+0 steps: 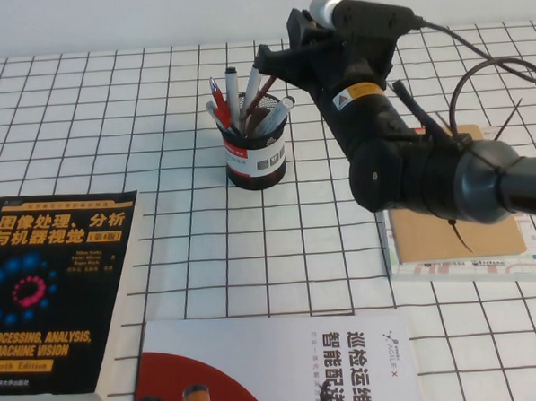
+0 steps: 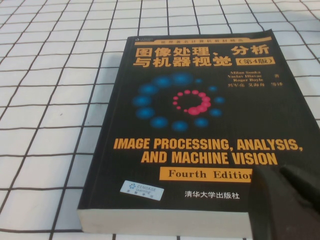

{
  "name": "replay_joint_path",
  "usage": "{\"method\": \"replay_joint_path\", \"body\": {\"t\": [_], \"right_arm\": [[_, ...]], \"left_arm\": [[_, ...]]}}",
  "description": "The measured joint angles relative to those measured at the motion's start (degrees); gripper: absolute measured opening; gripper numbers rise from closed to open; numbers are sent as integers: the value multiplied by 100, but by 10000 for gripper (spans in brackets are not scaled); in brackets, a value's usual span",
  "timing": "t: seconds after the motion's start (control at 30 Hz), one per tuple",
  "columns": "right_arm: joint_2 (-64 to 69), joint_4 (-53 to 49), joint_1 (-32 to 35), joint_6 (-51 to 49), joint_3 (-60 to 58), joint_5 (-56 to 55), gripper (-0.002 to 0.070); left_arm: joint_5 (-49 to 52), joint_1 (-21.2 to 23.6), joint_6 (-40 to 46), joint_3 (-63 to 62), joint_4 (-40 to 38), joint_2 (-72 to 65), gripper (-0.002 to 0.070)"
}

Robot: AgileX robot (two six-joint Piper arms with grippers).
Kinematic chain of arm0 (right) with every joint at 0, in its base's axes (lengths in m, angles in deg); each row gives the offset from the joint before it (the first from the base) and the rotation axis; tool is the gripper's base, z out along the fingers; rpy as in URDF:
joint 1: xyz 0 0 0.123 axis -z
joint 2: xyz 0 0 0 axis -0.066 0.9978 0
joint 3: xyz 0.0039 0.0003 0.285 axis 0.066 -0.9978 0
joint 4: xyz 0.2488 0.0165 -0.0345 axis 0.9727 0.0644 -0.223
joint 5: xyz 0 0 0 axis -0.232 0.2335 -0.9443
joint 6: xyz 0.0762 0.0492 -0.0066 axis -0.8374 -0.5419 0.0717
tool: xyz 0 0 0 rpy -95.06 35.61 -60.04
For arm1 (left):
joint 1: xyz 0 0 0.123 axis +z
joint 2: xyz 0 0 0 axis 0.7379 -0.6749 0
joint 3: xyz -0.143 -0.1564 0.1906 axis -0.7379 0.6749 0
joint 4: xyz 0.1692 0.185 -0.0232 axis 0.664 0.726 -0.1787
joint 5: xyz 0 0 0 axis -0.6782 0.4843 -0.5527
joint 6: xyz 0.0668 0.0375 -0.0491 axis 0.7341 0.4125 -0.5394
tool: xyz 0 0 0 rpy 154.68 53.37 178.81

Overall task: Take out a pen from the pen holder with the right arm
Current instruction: 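Take a marker out of the pen holder and lay it on the table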

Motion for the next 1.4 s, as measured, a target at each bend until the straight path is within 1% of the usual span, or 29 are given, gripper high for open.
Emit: {"method": "replay_joint_path", "body": {"t": [0.23, 0.37, 0.53, 0.67, 0.93, 1.1, 1.2, 1.4], "right_arm": [[-626, -12, 0, 548, 0, 820, 5], [-1093, -40, 0, 628, 0, 1488, 5], [-1728, -390, 0, 664, 0, 2268, 5], [-2300, -716, 0, 664, 0, 3452, 5], [-2996, -874, 0, 650, 0, 6278, 5], [-2945, -909, 171, 354, 363, 7825, 5], [-2725, -921, 313, 146, 691, 8568, 5], [-1973, -977, 536, -39, 1381, 9605, 5]], "left_arm": [[0, 0, 0, 0, 0, 0, -3], [0, 0, 0, 0, 0, 0, -3], [0, 0, 0, 0, 0, 0, -3], [0, 0, 0, 0, 0, 0, -3], [0, 0, 0, 0, 0, 0, -3], [0, 0, 0, 0, 0, 0, -3], [0, 0, 0, 0, 0, 0, -3], [0, 0, 0, 0, 0, 0, -3]]}}
